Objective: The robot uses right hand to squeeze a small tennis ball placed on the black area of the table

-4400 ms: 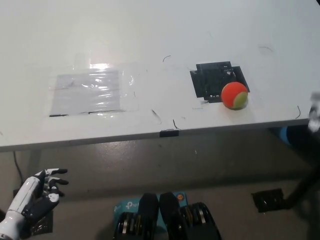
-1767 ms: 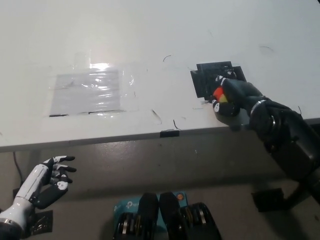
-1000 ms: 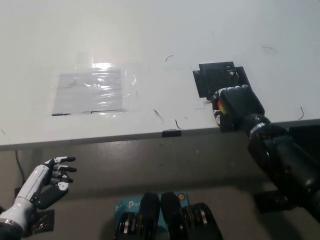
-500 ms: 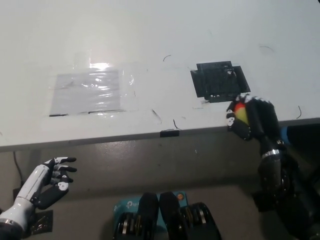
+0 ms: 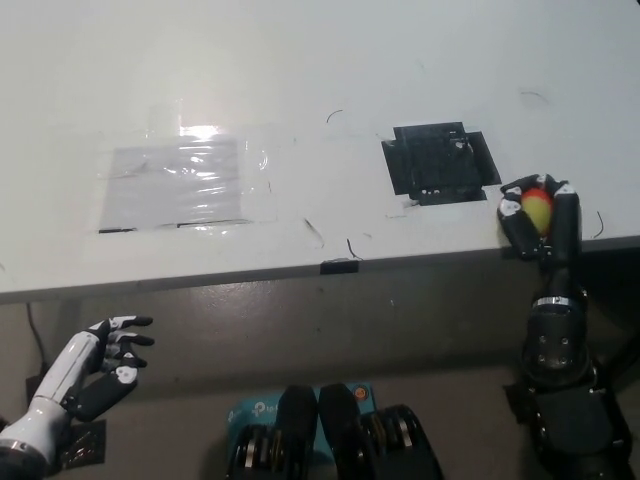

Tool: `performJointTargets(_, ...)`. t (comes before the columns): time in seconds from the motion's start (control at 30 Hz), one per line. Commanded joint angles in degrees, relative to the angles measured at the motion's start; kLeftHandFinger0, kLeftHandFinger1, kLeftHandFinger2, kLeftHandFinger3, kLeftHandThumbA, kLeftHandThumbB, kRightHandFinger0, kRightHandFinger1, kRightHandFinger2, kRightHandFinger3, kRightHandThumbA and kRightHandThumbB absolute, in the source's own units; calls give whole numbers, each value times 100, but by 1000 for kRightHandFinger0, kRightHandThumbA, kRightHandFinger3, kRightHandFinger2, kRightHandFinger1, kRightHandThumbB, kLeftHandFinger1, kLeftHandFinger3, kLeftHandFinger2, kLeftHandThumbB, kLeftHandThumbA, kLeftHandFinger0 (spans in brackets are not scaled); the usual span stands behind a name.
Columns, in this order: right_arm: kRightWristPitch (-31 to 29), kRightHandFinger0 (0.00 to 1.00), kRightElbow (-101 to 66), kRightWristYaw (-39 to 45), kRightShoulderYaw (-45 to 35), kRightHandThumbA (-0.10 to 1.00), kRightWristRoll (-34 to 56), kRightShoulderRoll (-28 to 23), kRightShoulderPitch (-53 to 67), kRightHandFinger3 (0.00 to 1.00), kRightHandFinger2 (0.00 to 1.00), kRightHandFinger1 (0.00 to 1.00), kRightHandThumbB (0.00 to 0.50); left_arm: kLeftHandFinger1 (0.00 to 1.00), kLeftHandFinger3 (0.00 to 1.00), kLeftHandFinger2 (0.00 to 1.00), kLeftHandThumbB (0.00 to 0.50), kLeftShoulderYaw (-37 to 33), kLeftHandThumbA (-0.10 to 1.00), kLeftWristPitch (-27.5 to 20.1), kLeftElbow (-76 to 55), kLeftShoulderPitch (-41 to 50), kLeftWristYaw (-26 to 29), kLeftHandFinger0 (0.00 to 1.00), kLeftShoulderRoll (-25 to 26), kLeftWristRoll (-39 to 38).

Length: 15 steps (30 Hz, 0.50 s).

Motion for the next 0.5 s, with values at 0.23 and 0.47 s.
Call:
performJointTargets(0.23, 1494, 0, -2109, 442, -1767, -100, 4021, 949, -924, 359, 202, 0, 8, 554, 748, 655, 39, 61, 70, -214, -198, 30, -54, 454, 103, -29)
performJointTargets(0.47, 2029, 0, -3401, 316, -2112, -100, 5659, 1161, -930, 527, 272, 0, 0, 564, 748, 657, 51, 98, 117, -134, -182, 34, -57, 470, 92, -51)
